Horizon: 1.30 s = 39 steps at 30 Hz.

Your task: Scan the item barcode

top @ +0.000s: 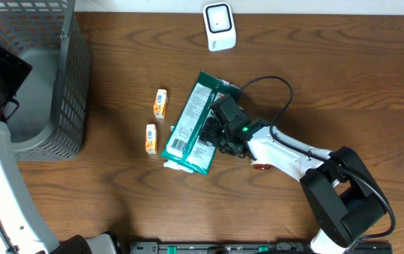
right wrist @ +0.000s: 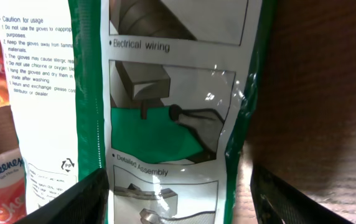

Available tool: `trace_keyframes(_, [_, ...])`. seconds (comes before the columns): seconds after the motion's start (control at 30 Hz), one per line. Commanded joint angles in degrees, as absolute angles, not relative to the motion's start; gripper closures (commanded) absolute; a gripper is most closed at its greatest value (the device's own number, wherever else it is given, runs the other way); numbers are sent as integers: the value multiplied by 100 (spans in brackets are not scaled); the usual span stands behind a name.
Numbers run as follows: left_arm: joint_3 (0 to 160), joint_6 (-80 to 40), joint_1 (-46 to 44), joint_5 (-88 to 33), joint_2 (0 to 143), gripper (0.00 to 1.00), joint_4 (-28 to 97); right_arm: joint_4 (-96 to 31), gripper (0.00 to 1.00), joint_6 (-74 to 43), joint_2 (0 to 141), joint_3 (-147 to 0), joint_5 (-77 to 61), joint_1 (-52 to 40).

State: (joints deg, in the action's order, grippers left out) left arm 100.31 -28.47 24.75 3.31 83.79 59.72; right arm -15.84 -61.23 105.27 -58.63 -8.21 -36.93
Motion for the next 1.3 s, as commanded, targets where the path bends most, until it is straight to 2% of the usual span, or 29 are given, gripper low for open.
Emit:
trace_keyframes(0.0, [10051, -2810, 2495, 362, 8390, 12, 5968, -1584, 30, -6180, 10514, -5741, -707, -3750])
trace_keyframes(0.13, [10051, -2810, 2495, 362, 8390, 12, 5968, -1535, 34, -6228, 10514, -5725, -707, -3754])
trace_keyframes(0.27, [10051, -2810, 2495, 362, 8390, 12, 5968, -1492, 60, -6208, 10510, -5728, -714, -3754])
trace_keyframes(0.37, [10051, -2810, 2495, 362, 8390, 12, 5968, -1431, 70, -6132, 10484, -5728, -714, -3743])
trace_keyframes(0.43, [10051, -2810, 2495, 362, 8390, 12, 5968, -1382, 73, -5900, 10431, -5730, -711, -3736])
trace_keyframes(0.6, [10051, -2812, 2495, 362, 8390, 12, 5968, -1350, 70, -5596, 10296, -5732, -666, -3706])
trace_keyframes(0.8, [10051, -2810, 2495, 362, 8392, 12, 5968, -1413, 42, -5645, 10344, -5730, -506, -3726])
trace_keyframes(0.9, [10051, -2810, 2495, 362, 8392, 12, 5968, -1380, 36, -5937, 10460, -5730, -451, -3785])
trace_keyframes(1.0, [10051, -2810, 2495, 362, 8390, 12, 5968, -1282, 36, -6086, 10659, -5730, -454, -3874])
trace_keyframes(1.1, [10051, -2810, 2495, 362, 8390, 12, 5968, -1253, 44, -6086, 10884, -5730, -456, -3907])
trace_keyframes(1.2, [10051, -2810, 2495, 362, 8390, 12, 5968, -1256, 67, -6080, 10908, -5730, -456, -3892])
trace_keyframes(1.27, [10051, -2810, 2495, 362, 8392, 12, 5968, -1260, 78, -6075, 10829, -5732, -458, -3846])
